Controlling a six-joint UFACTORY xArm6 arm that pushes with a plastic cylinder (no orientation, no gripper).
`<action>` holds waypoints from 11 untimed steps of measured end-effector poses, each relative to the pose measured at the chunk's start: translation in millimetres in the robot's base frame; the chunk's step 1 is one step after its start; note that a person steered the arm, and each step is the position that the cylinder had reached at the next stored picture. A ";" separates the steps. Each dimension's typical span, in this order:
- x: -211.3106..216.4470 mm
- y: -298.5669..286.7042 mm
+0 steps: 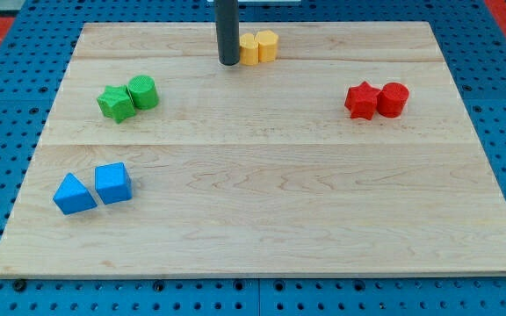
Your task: Move the red circle to the bottom right side
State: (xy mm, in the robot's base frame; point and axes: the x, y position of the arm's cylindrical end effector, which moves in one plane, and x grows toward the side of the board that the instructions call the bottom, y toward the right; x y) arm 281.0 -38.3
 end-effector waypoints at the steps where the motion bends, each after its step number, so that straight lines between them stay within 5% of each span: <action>1: 17.4 48.4; 3: 39.2 220.4; 4: 38.1 253.3; 7: 201.0 213.3; 8: 159.1 191.9; 9: 185.0 154.9; 10: 235.7 205.6; 11: 229.5 200.2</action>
